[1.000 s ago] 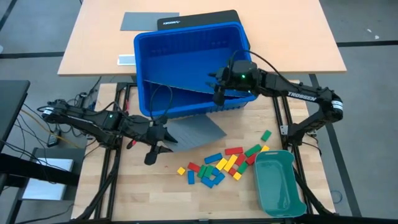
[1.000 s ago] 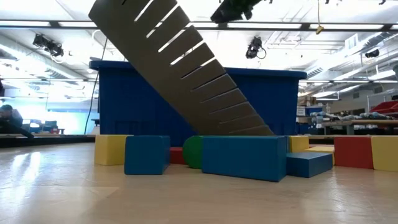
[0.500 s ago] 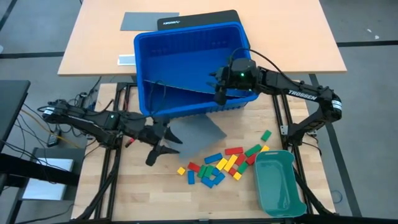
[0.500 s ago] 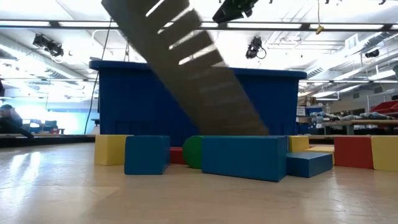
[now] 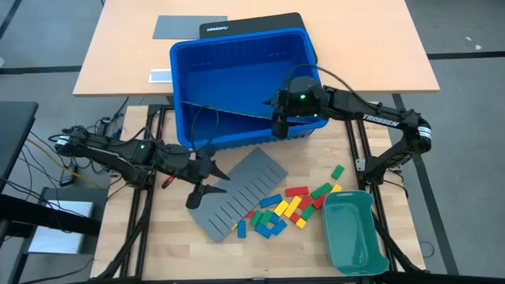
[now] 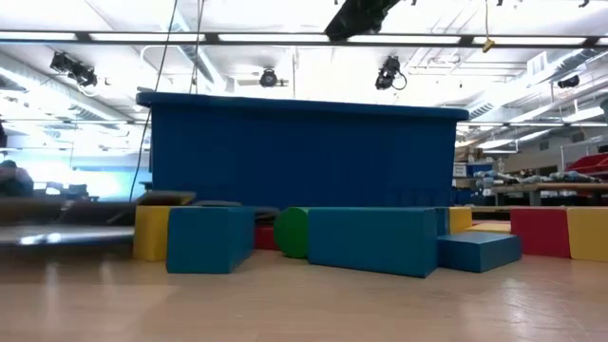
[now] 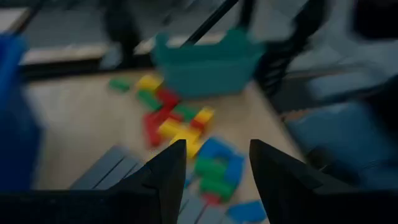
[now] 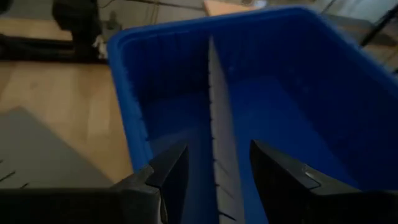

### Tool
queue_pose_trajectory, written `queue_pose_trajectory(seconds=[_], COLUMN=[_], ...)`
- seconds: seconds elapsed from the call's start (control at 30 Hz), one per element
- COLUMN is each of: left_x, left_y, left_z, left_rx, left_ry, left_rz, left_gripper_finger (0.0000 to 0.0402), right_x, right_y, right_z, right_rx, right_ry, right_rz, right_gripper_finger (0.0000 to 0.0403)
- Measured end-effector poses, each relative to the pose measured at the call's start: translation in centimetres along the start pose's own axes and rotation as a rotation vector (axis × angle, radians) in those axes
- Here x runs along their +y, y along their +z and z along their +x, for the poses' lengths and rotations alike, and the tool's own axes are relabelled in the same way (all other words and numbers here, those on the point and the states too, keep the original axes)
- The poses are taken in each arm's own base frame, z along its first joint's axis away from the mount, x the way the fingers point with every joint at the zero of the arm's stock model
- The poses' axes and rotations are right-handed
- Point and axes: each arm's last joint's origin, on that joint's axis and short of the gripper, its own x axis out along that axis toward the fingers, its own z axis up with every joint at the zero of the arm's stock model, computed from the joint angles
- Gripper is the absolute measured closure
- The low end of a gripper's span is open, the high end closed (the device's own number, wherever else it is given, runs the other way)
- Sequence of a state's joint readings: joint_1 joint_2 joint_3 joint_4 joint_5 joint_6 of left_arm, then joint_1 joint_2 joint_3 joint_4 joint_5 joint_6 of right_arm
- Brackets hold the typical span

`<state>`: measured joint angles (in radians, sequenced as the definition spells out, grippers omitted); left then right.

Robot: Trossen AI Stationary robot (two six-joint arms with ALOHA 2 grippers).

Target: Sort Items/Unsort Items

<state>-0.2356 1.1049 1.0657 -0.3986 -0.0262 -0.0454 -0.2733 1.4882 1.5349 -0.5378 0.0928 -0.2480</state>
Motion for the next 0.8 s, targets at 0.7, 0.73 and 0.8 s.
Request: queue_pose_trajectory(seconds=[0.7,0.73,0.8], left_x=[1.2,1.3,1.4], left_y=[-1.1,-1.1,-1.0], left_z=[0.1,0.1,0.0], left_rx=[0.098,0.097,0.091], left_ry=[0.147,0.145,0.14], left_rz=[0.0,-0.003,-0.006], left_gripper_finger=[0.026,0.0261,0.0263], right_x=[-2.0,-2.2,-2.6], right_y=[-5.1,-5.3,-5.3], right_z=[11.2,11.6,12.2], right_rx=[0.295,0.318,0.351], right_ry=[-0.089,-0.084,-0.068], right_rz=[-0.091,-0.088,-0.088], right_gripper_finger=[0.0226,0.0226,0.0227])
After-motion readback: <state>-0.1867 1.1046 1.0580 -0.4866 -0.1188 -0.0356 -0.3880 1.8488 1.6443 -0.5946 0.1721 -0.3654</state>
